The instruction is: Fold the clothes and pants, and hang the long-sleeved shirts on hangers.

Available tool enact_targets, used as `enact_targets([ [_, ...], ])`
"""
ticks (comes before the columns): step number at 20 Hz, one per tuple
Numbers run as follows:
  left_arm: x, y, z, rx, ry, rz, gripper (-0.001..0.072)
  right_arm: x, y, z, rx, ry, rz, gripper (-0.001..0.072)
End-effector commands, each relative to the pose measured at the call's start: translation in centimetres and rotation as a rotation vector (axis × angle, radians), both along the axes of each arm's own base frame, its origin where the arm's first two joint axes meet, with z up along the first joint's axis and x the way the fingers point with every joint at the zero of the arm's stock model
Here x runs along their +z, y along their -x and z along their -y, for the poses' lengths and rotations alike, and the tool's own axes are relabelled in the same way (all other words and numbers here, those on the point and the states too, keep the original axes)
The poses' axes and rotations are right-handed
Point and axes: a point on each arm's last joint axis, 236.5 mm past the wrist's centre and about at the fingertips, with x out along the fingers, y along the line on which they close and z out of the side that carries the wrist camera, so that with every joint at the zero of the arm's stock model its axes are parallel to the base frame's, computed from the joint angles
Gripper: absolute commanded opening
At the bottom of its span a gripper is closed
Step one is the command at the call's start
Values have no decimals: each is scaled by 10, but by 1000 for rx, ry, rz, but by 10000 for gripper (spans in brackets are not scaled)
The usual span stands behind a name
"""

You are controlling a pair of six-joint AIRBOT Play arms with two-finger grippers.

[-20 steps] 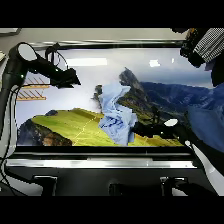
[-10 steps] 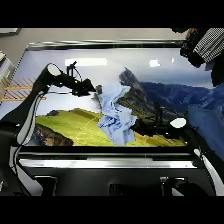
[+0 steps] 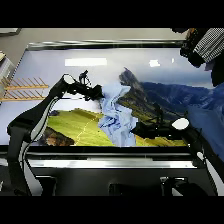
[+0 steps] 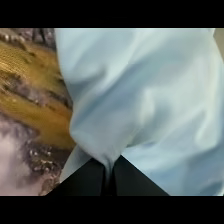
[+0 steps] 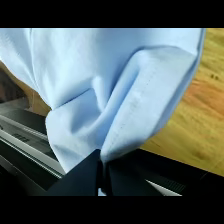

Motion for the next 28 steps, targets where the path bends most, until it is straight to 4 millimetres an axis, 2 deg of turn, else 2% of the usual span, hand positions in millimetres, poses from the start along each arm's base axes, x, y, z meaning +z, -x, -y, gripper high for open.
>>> enact_targets([
  [1, 15, -10, -6, 31, 24, 27, 16, 7, 0, 4, 19, 30, 35, 24],
  [3, 55, -27, -34, 61, 23, 99, 14, 26, -13, 23, 33, 141, 128, 24],
  [5, 108, -35, -74, 79, -22, 198, 14, 67, -38, 52, 31, 299, 280, 24],
  [7, 172, -34, -125, 120, -106, 309, 14, 138, -65, 83, -28, 438, 482, 24],
  [8, 205, -29, -147, 146, -143, 367, 15, 183, -74, 96, -71, 489, 597, 24],
  [10, 277, -8, -187, 220, -196, 493, 14, 273, -77, 116, -145, 558, 817, 24],
  [12, 346, 26, -222, 313, -254, 615, 15, 357, -60, 132, -225, 594, 1010, 24],
  [14, 407, 70, -251, 421, -322, 727, 15, 423, -29, 145, -298, 603, 1165, 24],
  [16, 456, 119, -273, 531, -387, 823, 16, 470, 6, 152, -354, 588, 1283, 24],
  [18, 490, 164, -285, 613, -428, 897, 16, 499, 36, 156, -392, 566, 1365, 24],
  [20, 506, 200, -289, 651, -447, 926, 16, 517, 57, 161, -439, 540, 1403, 24],
  [22, 502, 219, -287, 645, -460, 901, 17, 528, 62, 165, -469, 527, 1425, 24],
  [23, 496, 222, -286, 633, -467, 874, 16, 532, 57, 165, -486, 516, 1430, 23],
  [25, 474, 213, -286, 612, -477, 810, 17, 522, 31, 167, -518, 500, 1363, 24],
  [26, 459, 204, -286, 599, -479, 767, 16, 508, 9, 169, -524, 512, 1297, 24],
  [28, 415, 178, -286, 559, -487, 645, 17, 466, -44, 170, -543, 522, 1121, 24],
])
